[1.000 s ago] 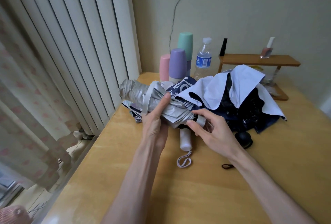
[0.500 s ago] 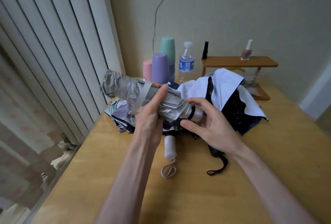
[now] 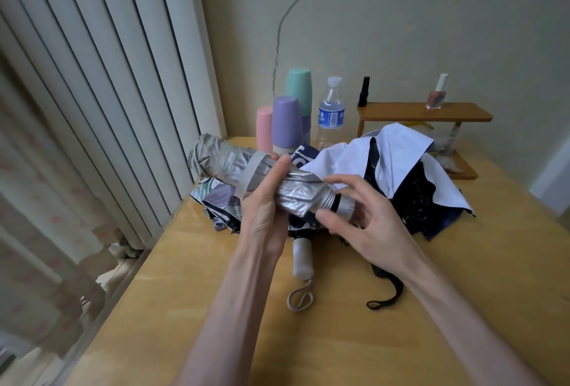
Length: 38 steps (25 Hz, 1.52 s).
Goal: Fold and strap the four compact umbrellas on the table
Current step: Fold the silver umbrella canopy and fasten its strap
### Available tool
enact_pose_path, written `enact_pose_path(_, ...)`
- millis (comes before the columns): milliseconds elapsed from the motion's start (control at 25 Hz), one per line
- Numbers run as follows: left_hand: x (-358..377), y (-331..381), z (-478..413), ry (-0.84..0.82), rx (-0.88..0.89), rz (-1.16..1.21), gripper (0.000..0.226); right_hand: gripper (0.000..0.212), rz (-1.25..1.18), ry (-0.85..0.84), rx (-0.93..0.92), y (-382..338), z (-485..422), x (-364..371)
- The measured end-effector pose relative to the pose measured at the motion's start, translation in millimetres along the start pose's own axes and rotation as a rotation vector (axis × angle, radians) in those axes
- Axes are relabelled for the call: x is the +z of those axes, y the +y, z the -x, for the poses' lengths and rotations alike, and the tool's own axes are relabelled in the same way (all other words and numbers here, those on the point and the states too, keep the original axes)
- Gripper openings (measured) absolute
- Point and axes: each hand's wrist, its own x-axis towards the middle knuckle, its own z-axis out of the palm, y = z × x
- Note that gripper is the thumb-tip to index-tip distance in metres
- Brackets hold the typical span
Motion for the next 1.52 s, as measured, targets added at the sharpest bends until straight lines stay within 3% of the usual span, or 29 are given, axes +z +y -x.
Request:
enact_pose_path(160,-3,-3,-3,0.000,0.076,-0.033,0.015,0.025,0.036,0.032,0.014,11,1,5)
enact_pose_path(280,-1,-3,1,-0.062,0.046,-0.044,0.007,0.018,0.046,0.008,0.020,16,2,4)
enact_pose_path(480,-1,-2,2,-0.029,0.019,-0.012,0.026,0.035,0.020,0.066,-0.021,19,2,9)
enact_pose_path(640,-3,-2,0,-0.042,0.019,0.026,0.010,0.028,-0.008,0.100,-0.011,18,2,13)
enact_pose_path(760,-7,-4,-2,-0.065,-0.022,0.050,0.023,0.028,0.020,0.081,0.023,15,2,7)
enact_pose_path(960,-10,-8,-6,-0.038,-0.041,0.089,0.013,0.038,0.014,0.036,0.023,13,2,7)
enact_pose_path(1160,-13,-14,-9,-0.096,-0.010,0.060,0.023,0.026,0.022,0.070,0.063,16,1,7)
enact_pose_path(1280,-7,-11,-4,-0.051,-0.068,0.036,0.019,0.021,-0.105,0.059,0.146,13,0,13)
enact_pose_path(1520,-4,-6,-1,0.057,-0.089,-0.003,0.011,0.026,0.038,0.071,0.066,14,2,18)
